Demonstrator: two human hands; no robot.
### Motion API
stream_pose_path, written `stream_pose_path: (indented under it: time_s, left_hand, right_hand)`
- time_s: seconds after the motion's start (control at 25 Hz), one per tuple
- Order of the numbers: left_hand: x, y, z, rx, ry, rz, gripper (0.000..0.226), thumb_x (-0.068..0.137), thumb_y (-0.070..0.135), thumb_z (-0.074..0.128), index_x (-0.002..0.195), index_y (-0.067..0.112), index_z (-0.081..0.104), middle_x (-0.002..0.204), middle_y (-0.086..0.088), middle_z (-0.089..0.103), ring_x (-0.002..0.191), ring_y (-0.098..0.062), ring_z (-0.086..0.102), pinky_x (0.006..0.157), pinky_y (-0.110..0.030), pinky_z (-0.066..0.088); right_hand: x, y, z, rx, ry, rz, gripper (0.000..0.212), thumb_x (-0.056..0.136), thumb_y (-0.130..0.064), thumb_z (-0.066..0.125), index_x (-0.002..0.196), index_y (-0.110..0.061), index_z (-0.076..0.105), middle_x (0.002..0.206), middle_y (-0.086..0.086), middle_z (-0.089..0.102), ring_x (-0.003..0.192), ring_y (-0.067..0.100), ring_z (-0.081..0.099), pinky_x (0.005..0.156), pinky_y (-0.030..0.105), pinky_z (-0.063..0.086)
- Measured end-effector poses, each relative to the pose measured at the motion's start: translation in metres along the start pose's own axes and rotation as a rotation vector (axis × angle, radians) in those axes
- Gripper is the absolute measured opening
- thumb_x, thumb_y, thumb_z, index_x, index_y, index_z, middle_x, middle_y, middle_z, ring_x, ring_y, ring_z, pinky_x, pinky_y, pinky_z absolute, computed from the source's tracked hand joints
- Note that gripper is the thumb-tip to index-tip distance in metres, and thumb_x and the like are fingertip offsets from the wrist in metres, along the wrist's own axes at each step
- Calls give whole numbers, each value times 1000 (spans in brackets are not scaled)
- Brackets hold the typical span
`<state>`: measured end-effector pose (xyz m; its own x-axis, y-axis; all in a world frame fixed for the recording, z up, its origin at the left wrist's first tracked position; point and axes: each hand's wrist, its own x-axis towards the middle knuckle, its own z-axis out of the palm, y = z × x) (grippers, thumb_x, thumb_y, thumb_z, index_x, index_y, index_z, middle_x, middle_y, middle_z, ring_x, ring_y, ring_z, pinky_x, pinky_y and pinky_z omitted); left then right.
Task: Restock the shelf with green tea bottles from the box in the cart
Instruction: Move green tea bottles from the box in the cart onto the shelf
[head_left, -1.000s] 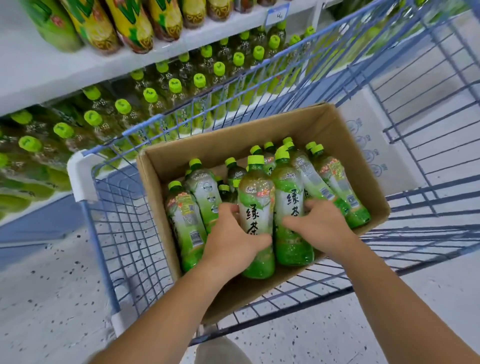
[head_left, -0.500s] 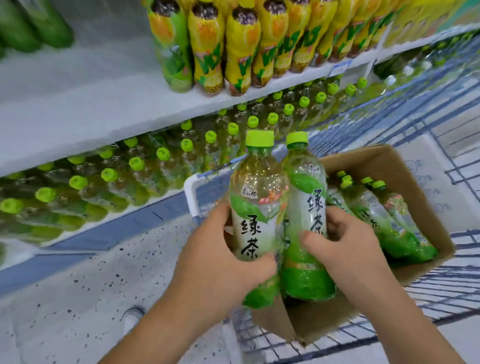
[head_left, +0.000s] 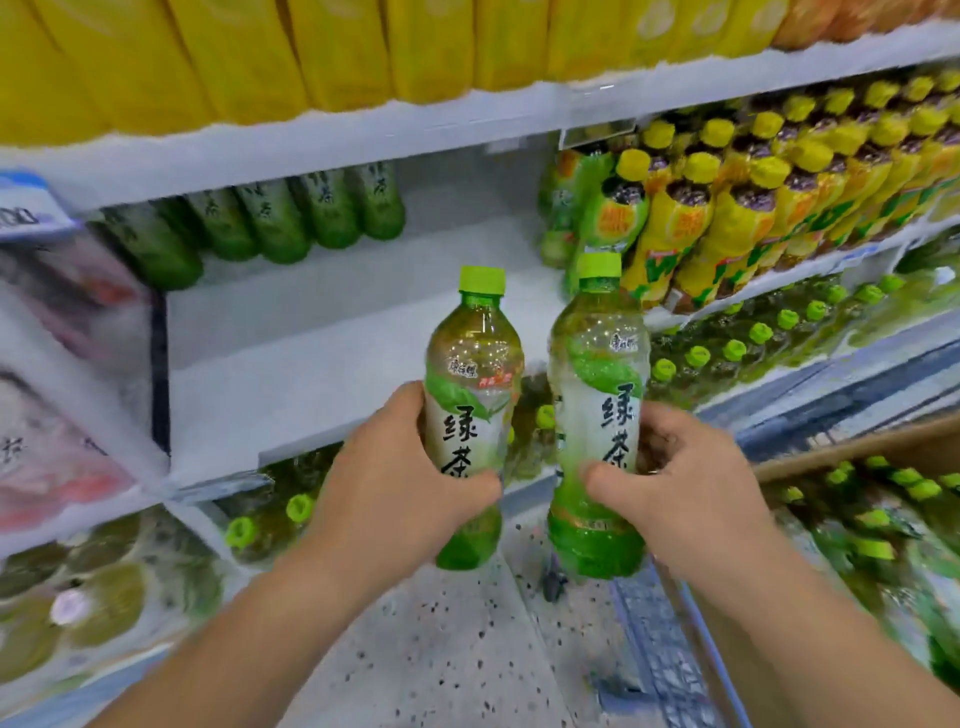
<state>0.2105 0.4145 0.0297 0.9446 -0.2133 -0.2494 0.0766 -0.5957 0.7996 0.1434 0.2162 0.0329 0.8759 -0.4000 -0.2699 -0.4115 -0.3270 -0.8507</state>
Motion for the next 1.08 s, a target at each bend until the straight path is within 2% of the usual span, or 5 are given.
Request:
stream_pose_path:
  time_s: [0.16, 0.44, 0.6, 0.8, 1.08]
  left_hand:
    - [48, -22, -12, -21, 72, -4, 40, 60, 33, 82, 91, 33, 56, 78, 14, 67, 65, 3, 63, 48, -13, 44]
    - [131, -32, 11, -114, 273, 77, 49, 61, 33, 84, 99, 36, 53, 88, 15, 66, 79, -3, 65, 66, -31, 57]
    - [165, -36, 24, -210, 394, 117, 53, 64, 27, 86, 102, 40, 52, 90, 21, 63, 79, 8, 62, 68, -26, 55]
    - [208, -37, 38, -223, 479, 240, 56, 66, 22, 86, 105, 41, 50, 93, 22, 63, 85, 14, 59, 68, -13, 51]
    - [243, -57, 48, -108, 499, 258, 56, 72, 30, 87, 119, 30, 58, 110, 11, 55, 99, -5, 59, 87, -20, 51]
  right_hand:
    - [53, -11, 38, -83, 17, -48, 32, 60, -34, 81, 89, -26, 72, 81, -14, 76, 74, 5, 72, 73, 40, 62]
    - [147, -3, 68, -138, 94, -175, 29, 66, -31, 80, 91, -23, 68, 80, -12, 75, 73, 3, 71, 71, 38, 62]
    - [202, 3, 79, -78, 125, -300, 36, 68, -29, 82, 97, -24, 62, 87, -9, 73, 78, 7, 70, 70, 35, 60]
    - [246, 7, 91, -101, 192, -425, 41, 75, -26, 83, 83, -30, 43, 75, -11, 55, 60, -2, 50, 49, 8, 37]
    - [270, 31, 101, -48, 67, -468, 48, 78, -24, 83, 116, -29, 54, 103, -20, 65, 94, -5, 63, 78, 11, 51]
